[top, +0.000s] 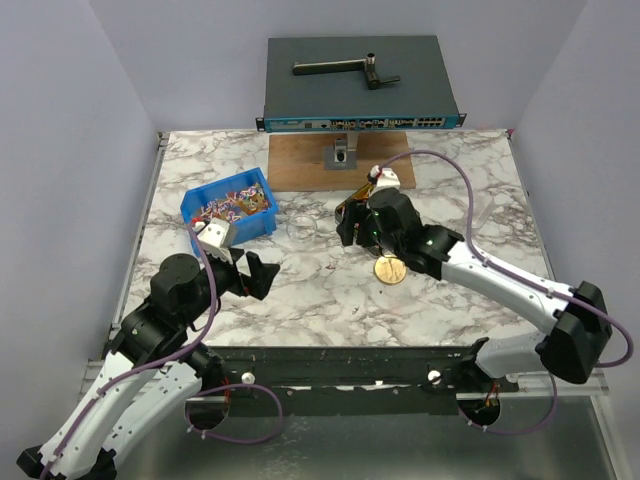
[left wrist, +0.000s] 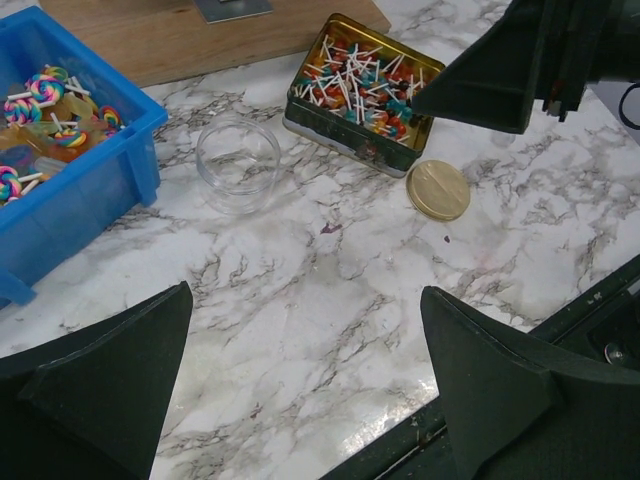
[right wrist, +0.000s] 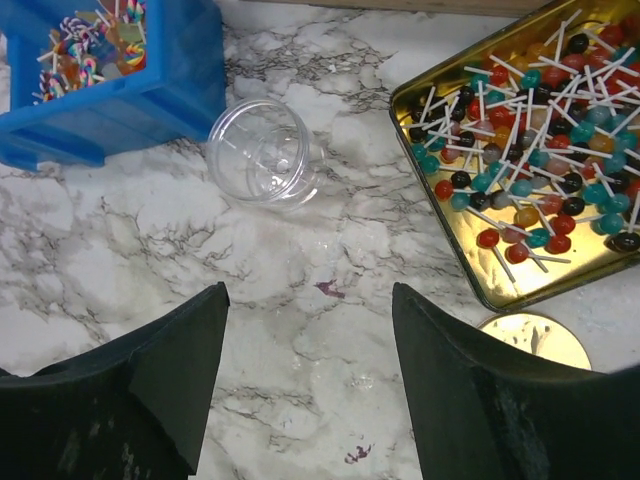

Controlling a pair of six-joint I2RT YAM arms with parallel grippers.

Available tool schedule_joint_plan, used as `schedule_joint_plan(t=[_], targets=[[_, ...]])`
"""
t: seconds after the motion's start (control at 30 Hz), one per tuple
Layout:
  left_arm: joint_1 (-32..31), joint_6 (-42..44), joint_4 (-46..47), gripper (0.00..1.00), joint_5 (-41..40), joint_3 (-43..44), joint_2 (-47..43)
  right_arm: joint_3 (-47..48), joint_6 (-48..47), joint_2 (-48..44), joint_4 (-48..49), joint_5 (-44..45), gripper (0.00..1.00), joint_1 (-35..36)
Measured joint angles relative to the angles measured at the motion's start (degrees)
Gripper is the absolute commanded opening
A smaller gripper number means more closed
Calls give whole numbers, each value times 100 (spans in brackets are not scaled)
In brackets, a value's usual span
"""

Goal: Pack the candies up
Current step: Pick up the packing bottle from the center of the board.

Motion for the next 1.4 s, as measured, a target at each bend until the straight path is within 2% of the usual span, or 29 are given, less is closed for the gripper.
schedule_joint_plan(t=[0.3,0.43,0.67,1.03,1.4], targets=[[4,2,-149,99,-101,0,11,1051,-101,1447,-151,-179,62,-2],[4,17,-151,99,-103,0,2,1532,-146,1998,-254,-214,54,0],[4,44,-153,99,-96,0,-7,2411,-267,2879,-562,-205,52,0],[31,76,-153,99,-83,0,-63,3311,-387,3987,-994,-46,44,0],[31,81,-153,99,-72,0,-70,3746,-411,4551,-1239,59,35,-2]])
